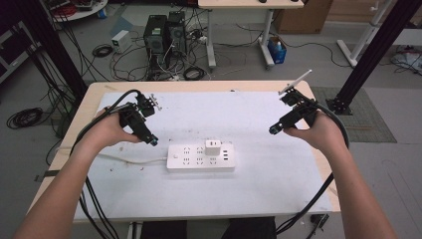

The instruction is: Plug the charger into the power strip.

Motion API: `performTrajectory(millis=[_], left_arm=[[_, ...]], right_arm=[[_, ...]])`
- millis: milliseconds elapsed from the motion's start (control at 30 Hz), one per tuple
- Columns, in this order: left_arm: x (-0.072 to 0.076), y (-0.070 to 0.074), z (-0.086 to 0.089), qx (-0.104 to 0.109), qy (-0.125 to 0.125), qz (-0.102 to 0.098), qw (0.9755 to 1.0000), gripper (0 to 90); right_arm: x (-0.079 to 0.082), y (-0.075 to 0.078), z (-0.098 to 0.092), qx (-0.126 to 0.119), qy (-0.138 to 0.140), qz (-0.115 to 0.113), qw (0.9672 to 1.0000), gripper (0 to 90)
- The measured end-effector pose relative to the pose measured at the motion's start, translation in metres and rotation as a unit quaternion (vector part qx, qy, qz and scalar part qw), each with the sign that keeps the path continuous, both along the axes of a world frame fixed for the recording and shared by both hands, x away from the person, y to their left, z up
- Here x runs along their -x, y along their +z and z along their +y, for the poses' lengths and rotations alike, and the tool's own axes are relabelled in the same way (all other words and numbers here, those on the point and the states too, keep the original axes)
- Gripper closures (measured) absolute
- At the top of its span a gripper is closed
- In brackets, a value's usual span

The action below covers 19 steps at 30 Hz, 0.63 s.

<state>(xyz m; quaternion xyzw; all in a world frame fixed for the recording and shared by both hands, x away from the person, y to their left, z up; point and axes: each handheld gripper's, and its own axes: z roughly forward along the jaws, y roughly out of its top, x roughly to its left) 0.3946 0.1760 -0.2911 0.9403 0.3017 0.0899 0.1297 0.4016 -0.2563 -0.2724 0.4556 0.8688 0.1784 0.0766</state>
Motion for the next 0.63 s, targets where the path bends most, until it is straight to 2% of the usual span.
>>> performTrajectory(millis=[267,300,633], left_arm=[[0.0006,0.0015,-0.0042,-0.003,0.0,-0.002,1.0,16.5],[0.0002,0.0021,-0.0043,-0.008,-0.005,-0.002,1.0,16.5],[-0.0001,0.0035,-0.0078,-0.002,-0.001,-0.005,1.0,16.5]], right_arm=[[0.0016,-0.0032,-0.0032,0.001,-0.001,0.003,1.0,13.1],[0.0016,-0.0036,-0.0034,0.001,-0.001,0.003,1.0,13.1],[0.0025,-0.0047,-0.005,0.005,-0.002,0.004,1.0,13.1]])
